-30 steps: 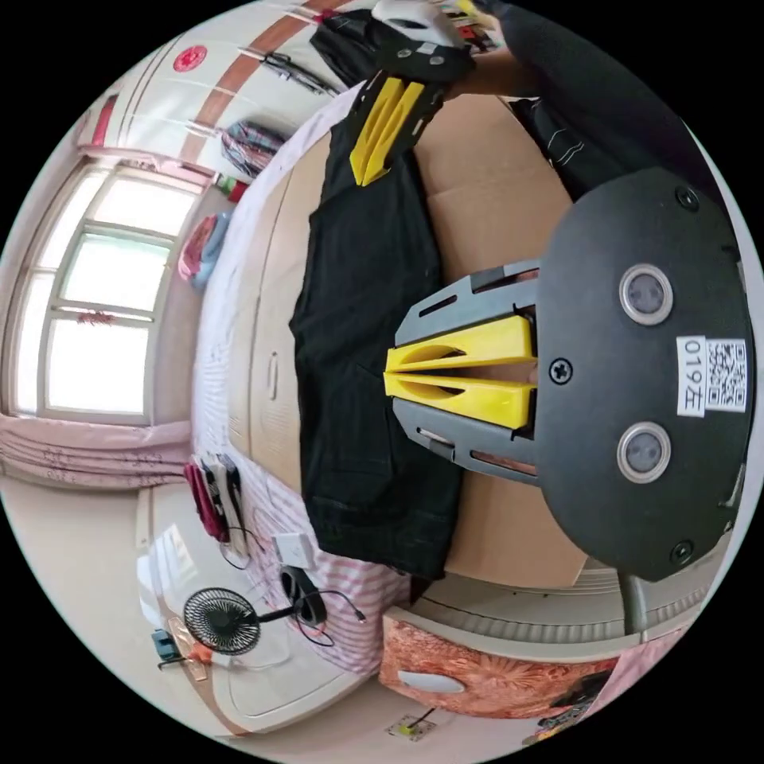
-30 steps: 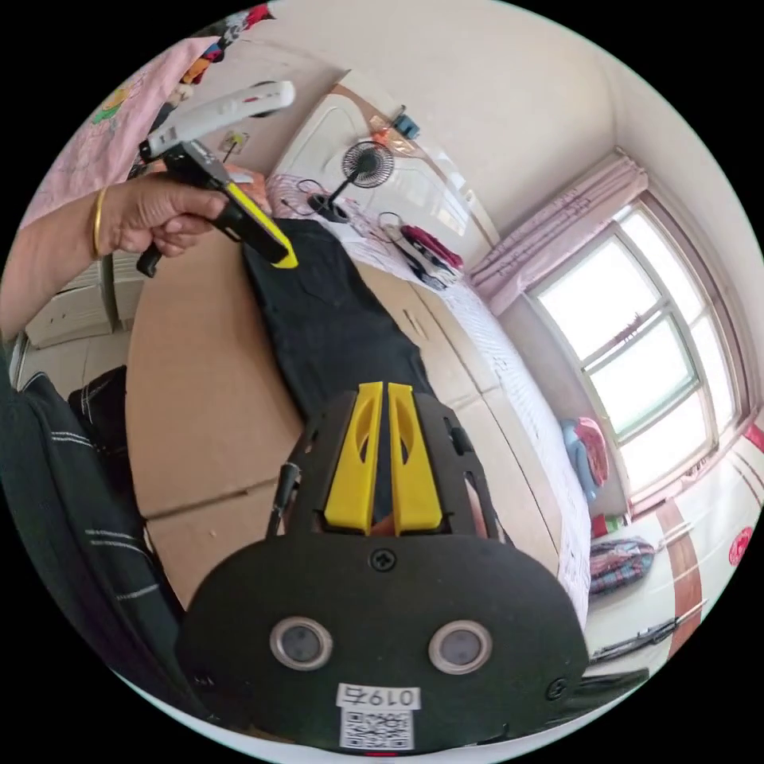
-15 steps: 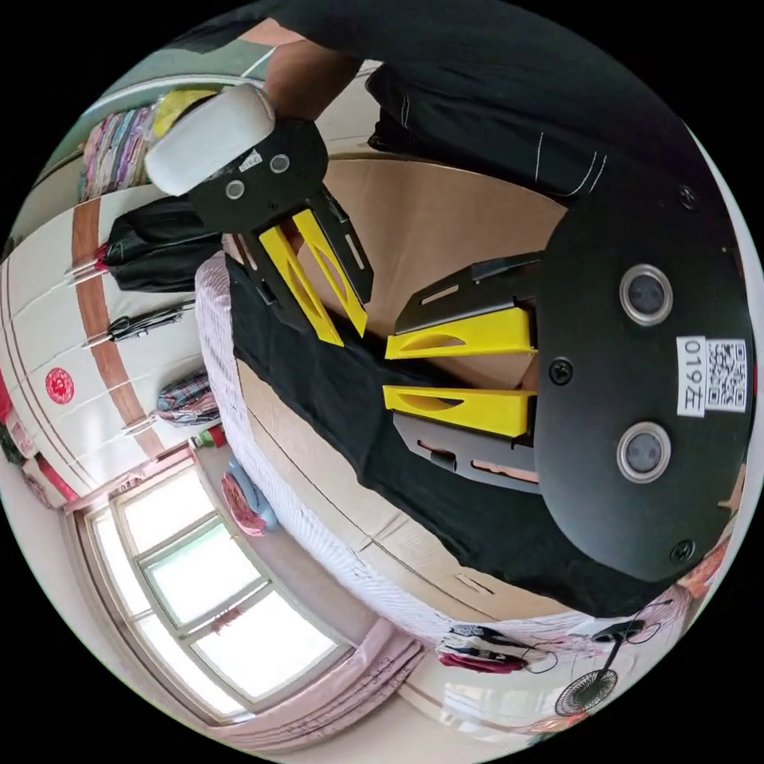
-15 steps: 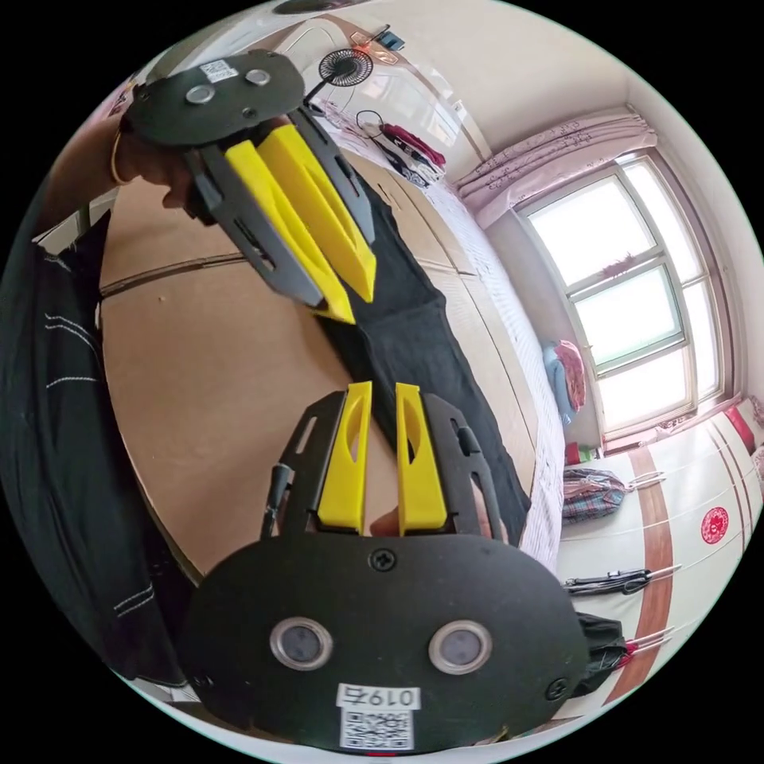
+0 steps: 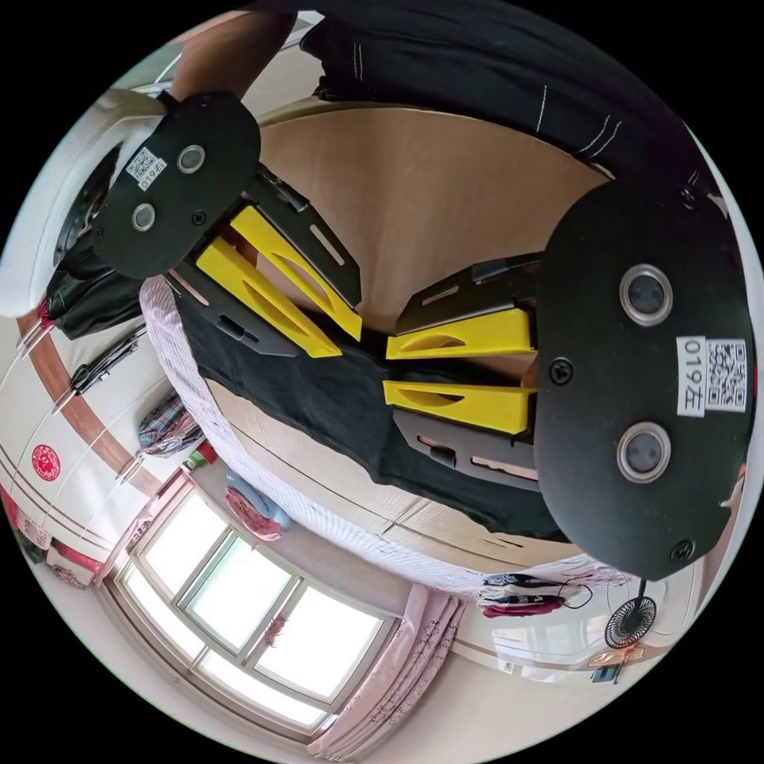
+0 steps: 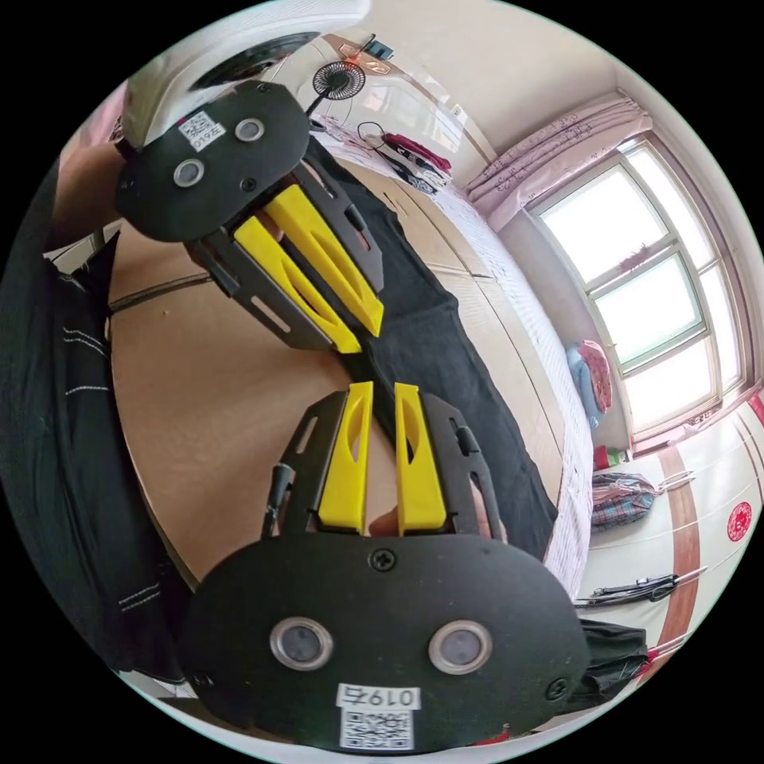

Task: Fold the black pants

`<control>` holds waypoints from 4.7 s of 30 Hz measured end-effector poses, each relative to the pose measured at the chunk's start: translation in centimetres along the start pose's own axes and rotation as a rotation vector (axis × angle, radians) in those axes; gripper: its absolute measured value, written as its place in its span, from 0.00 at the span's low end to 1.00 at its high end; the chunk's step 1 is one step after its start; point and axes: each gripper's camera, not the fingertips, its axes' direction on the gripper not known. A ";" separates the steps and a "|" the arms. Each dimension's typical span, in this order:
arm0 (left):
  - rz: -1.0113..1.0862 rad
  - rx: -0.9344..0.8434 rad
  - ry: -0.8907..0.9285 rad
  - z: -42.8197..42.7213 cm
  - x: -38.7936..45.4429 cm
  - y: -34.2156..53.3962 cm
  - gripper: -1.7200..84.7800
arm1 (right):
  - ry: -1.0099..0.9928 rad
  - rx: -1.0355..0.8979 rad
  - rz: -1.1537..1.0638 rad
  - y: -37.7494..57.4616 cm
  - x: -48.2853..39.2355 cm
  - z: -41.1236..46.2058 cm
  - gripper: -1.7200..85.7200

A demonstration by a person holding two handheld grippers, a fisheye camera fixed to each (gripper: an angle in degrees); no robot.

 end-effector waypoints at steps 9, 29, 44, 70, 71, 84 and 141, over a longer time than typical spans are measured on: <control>-0.116 0.052 0.064 -0.4 -1.6 -3.1 0.03 | 0.058 0.014 0.008 1.5 1.5 0.0 0.06; 0.002 0.022 0.084 -0.4 0.1 -6.7 0.03 | 0.307 -0.131 -0.138 4.9 1.0 1.5 0.08; 0.091 0.011 -0.072 -2.5 3.3 -10.3 0.09 | 0.196 -0.099 -0.040 6.7 4.9 0.7 0.01; 0.084 0.011 -0.039 -4.6 4.7 -10.8 0.03 | 0.241 -0.101 -0.123 9.2 4.2 1.0 0.01; 0.080 0.023 -0.052 -4.8 4.8 -10.8 0.03 | 0.236 -0.087 -0.099 9.3 4.5 0.7 0.01; 0.138 -0.012 0.053 -3.6 4.9 -11.6 0.03 | 0.238 -0.045 -0.118 10.8 4.4 0.1 0.01; 0.135 -0.043 0.023 4.9 5.5 -4.3 0.04 | 0.542 -0.469 0.198 24.3 26.9 3.5 0.01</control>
